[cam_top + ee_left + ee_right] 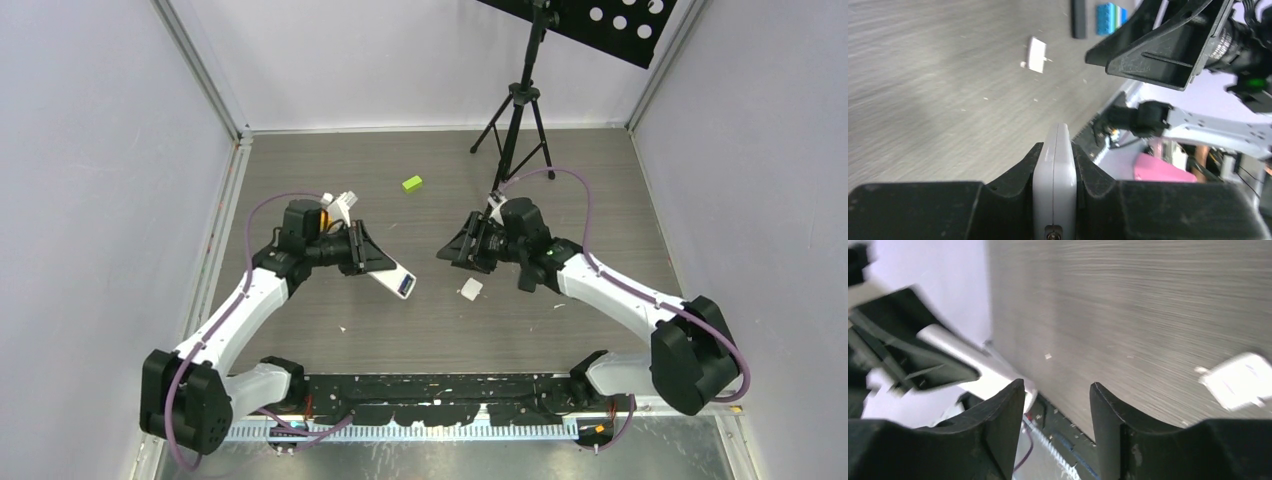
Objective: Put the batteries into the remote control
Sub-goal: Load the battery into the remote control, then pick up the battery cover at the center of the board.
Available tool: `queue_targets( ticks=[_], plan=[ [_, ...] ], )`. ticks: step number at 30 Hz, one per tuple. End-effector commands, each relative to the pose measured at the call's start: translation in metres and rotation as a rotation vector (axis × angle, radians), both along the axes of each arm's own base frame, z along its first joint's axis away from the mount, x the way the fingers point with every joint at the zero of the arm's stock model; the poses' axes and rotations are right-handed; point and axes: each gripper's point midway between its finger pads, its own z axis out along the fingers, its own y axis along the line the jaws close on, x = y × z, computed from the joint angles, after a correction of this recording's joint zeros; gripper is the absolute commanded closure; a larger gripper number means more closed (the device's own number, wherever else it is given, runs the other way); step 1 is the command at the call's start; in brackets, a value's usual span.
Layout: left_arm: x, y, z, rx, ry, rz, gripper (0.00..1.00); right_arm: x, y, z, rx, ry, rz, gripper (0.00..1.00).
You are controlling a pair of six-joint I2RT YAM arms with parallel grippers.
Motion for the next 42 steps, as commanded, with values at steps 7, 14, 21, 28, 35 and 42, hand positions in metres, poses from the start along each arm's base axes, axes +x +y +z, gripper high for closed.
queue_targets(
  ticks=[7, 14, 21, 28, 35, 42],
  plan=[
    [0.035, 0.037, -0.001, 0.160, -0.236, 0.260, 1.00, 0.010, -0.060, -0.098, -0.661, 0.254, -0.375, 0.60],
    [0.033, 0.044, -0.004, 0.193, -0.265, 0.273, 1.00, 0.010, -0.060, -0.127, -0.797, 0.293, -0.424, 0.65],
    [0.028, 0.045, -0.006, 0.195, -0.270, 0.272, 1.00, 0.020, -0.057, -0.143, -0.853, 0.279, -0.413, 0.68],
    [0.025, 0.045, -0.010, 0.194, -0.263, 0.270, 1.00, 0.025, -0.056, -0.150, -0.879, 0.276, -0.417, 0.70],
    [0.027, 0.045, -0.009, 0.193, -0.266, 0.274, 1.00, 0.020, -0.057, -0.160, -0.899, 0.310, -0.402, 0.95],
    [0.034, 0.037, 0.010, 0.125, -0.278, 0.288, 1.00, 0.038, -0.033, -0.116, -0.675, 0.192, -0.425, 1.00]
  ],
)
